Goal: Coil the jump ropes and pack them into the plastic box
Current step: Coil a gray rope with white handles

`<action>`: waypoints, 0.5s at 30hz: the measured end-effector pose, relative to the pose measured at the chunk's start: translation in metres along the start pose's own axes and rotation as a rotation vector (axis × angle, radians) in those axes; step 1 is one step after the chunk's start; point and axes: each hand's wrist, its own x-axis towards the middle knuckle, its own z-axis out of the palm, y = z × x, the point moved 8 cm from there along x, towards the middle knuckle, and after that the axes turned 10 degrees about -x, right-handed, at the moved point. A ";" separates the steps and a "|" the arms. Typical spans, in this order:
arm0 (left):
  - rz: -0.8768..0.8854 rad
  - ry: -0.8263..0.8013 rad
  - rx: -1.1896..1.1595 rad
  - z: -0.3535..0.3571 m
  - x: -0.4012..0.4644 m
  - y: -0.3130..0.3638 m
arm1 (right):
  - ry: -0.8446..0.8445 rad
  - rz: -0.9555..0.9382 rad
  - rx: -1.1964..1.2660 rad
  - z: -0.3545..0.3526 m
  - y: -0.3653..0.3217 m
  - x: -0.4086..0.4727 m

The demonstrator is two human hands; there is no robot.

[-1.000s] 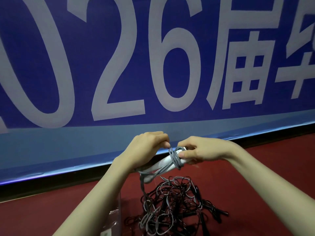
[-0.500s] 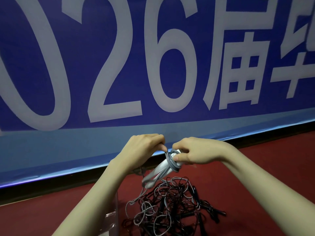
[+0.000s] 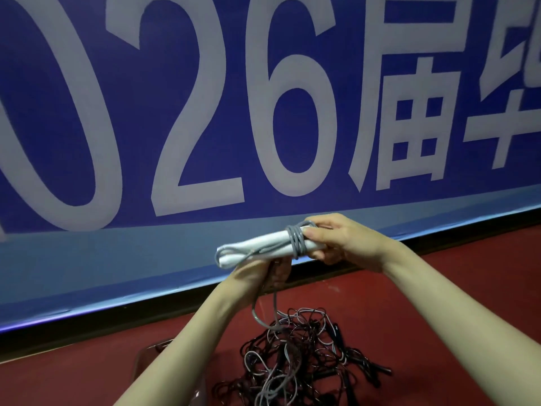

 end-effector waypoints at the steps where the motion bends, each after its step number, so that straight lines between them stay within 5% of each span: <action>1: -0.032 -0.013 -0.052 0.005 0.000 -0.001 | 0.048 -0.011 0.035 -0.004 0.001 0.001; 7: -0.060 -0.097 -0.262 0.023 0.001 -0.004 | 0.348 -0.011 0.221 -0.034 0.005 0.002; 15: -0.071 -0.039 -0.189 0.023 0.005 0.001 | 0.653 0.075 0.341 -0.056 0.033 0.000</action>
